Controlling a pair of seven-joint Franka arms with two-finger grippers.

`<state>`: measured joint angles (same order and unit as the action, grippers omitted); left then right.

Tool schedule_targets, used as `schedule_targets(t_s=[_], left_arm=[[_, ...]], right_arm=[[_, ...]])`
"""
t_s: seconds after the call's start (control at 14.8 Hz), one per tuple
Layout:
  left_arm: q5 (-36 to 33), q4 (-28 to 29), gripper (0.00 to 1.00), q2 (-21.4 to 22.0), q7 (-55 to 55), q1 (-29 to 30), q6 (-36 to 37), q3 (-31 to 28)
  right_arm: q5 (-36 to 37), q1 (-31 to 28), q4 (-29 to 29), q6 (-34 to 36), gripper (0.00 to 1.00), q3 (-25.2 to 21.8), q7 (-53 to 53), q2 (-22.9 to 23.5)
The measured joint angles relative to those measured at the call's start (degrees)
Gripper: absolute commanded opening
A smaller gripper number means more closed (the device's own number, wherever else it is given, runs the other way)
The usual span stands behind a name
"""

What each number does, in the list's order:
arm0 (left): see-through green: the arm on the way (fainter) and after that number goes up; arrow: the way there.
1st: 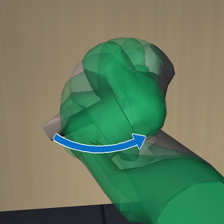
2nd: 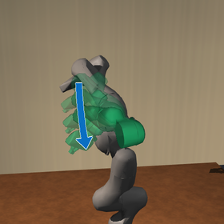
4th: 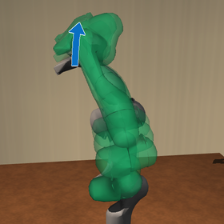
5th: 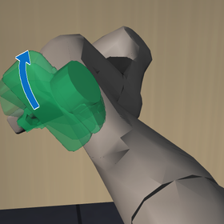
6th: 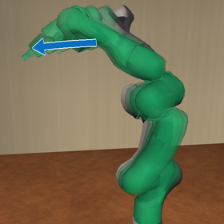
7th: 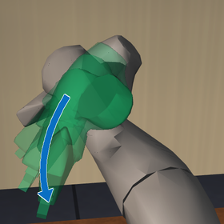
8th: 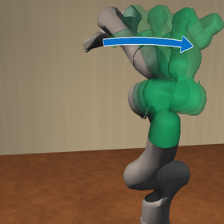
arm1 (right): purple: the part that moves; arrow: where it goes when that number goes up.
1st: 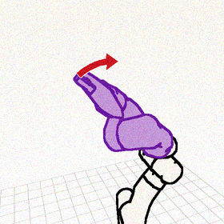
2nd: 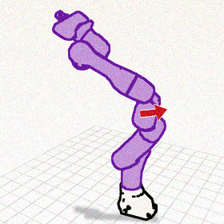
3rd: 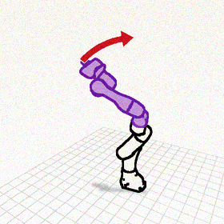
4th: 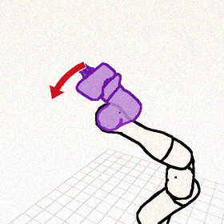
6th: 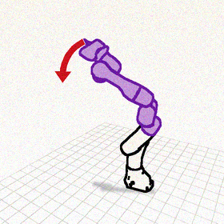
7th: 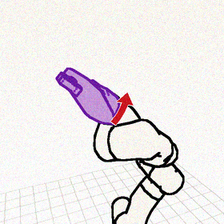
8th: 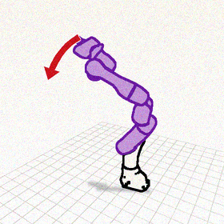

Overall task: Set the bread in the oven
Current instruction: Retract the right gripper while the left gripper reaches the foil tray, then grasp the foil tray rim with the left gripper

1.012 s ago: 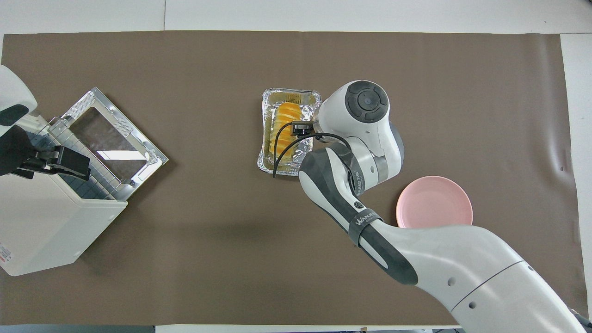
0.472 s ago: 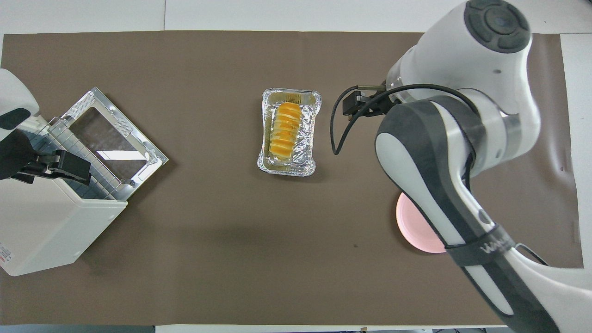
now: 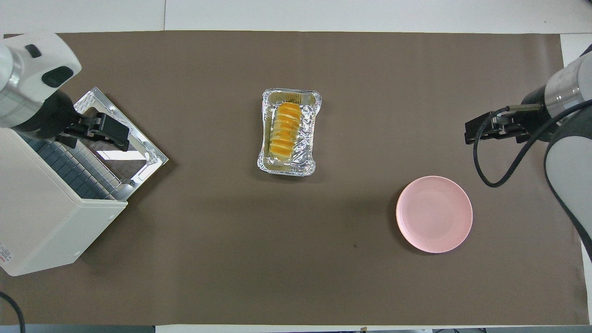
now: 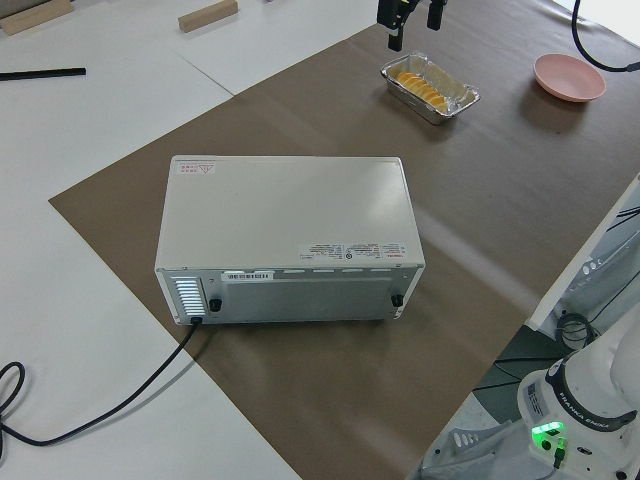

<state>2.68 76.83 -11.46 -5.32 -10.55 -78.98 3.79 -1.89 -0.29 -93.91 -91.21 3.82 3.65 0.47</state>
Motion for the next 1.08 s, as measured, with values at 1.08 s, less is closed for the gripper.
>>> schedule_targets(t_s=[1.08], left_arm=[[1.8, -10.8, 1.0, -28.0, -26.8, -25.5, -26.7, 0.0]], right_arm=[[0.8, -7.5, -4.9, -3.5, 1.0, 0.0, -1.7, -2.8]])
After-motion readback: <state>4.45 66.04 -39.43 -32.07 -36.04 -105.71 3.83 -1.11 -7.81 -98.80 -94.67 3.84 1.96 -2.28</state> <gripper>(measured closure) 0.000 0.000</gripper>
